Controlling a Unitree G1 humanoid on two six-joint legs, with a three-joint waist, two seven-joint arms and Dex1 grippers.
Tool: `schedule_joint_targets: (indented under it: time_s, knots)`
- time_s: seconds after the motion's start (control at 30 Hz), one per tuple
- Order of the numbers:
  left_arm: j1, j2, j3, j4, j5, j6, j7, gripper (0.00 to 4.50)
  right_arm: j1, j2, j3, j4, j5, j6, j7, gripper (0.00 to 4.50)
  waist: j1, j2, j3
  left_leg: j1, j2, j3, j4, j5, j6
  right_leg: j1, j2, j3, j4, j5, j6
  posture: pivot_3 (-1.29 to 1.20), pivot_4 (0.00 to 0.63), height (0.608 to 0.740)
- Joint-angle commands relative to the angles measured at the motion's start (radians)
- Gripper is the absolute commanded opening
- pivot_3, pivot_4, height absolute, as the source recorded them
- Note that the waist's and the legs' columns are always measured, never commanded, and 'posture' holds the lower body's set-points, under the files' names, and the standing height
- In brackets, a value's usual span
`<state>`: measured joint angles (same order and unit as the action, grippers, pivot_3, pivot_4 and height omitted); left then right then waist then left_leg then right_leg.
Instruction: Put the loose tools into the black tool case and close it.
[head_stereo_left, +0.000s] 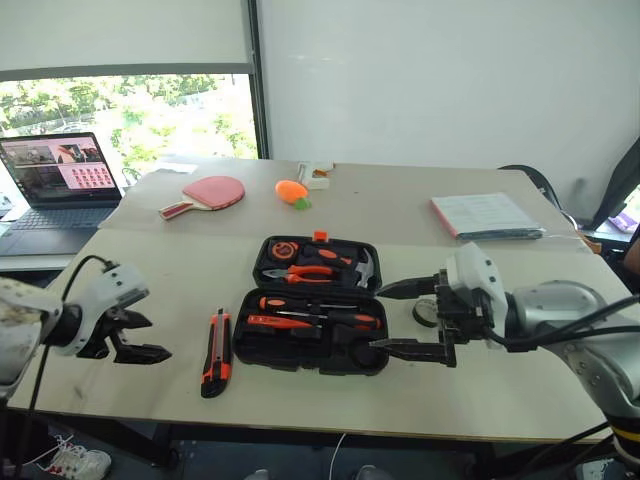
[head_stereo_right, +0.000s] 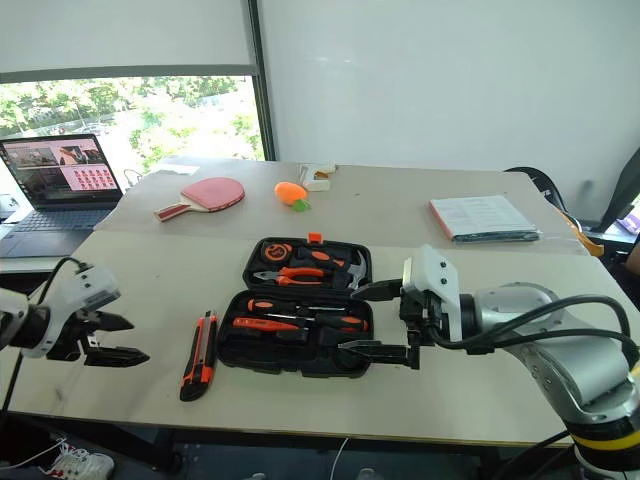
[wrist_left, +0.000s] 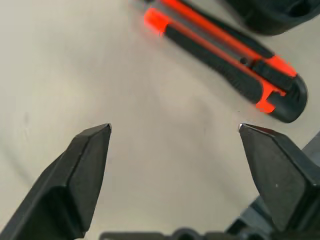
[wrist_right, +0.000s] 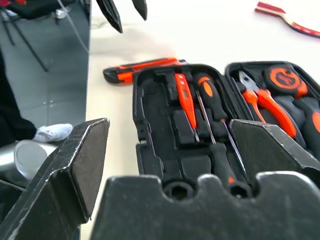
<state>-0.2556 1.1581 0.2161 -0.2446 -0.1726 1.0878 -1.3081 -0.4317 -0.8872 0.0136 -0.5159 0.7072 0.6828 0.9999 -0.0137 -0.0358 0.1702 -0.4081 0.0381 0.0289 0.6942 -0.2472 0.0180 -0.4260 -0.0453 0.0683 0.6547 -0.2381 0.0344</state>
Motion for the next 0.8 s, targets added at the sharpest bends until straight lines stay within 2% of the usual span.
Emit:
schedule_joint_targets:
  time_s: [0.03, 0.17, 0.33, 0.6, 0.8]
  knots:
    - [-0.102, -0.021, -0.014, -0.092, -0.079, 0.257, 0.102, 4.41, -0.036, 0.016, 0.006, 0.003, -0.011, -0.028, 0.021, 4.50, 0.005, 0.000, 0.000, 0.000, 0.000, 0.000, 0.000, 0.000, 0.000, 0.000, 0.000, 0.000, 0.000, 0.000, 0.000, 0.00, 0.150, 0.737]
    - [-0.219, -0.039, -0.114, -0.099, -0.174, 0.499, 0.195, 4.41, -0.035, 0.027, 0.009, -0.002, -0.017, -0.022, 0.026, 4.50, 0.001, 0.000, 0.000, 0.000, -0.001, 0.000, 0.000, 0.000, 0.000, 0.000, 0.000, 0.000, 0.000, 0.000, 0.000, 0.00, 0.150, 0.737]
    - [-0.362, -0.050, -0.248, 0.074, -0.374, 0.527, 0.402, 4.41, -0.008, 0.043, 0.005, -0.029, -0.014, -0.013, 0.008, 4.50, -0.003, -0.001, 0.000, 0.000, -0.001, -0.001, -0.001, 0.000, 0.000, -0.001, 0.001, 0.000, 0.001, 0.000, -0.001, 0.00, 0.150, 0.737]
    - [-0.622, -0.091, -0.487, 0.381, -0.907, 0.527, 0.866, 4.41, 0.069, 0.085, -0.011, -0.098, -0.007, 0.003, -0.079, 4.50, 0.001, -0.001, 0.001, -0.001, -0.002, -0.004, 0.000, 0.000, 0.000, -0.001, -0.001, 0.001, 0.001, 0.001, -0.001, 0.00, 0.150, 0.737]
    - [-0.715, -0.111, -0.623, 0.526, -1.253, 0.527, 1.215, 4.41, 0.110, 0.093, -0.024, -0.137, -0.002, 0.010, -0.127, 4.50, -0.002, -0.002, 0.001, -0.001, -0.003, -0.009, 0.000, 0.000, 0.000, -0.001, -0.001, 0.001, 0.002, 0.001, -0.001, 0.00, 0.150, 0.737]
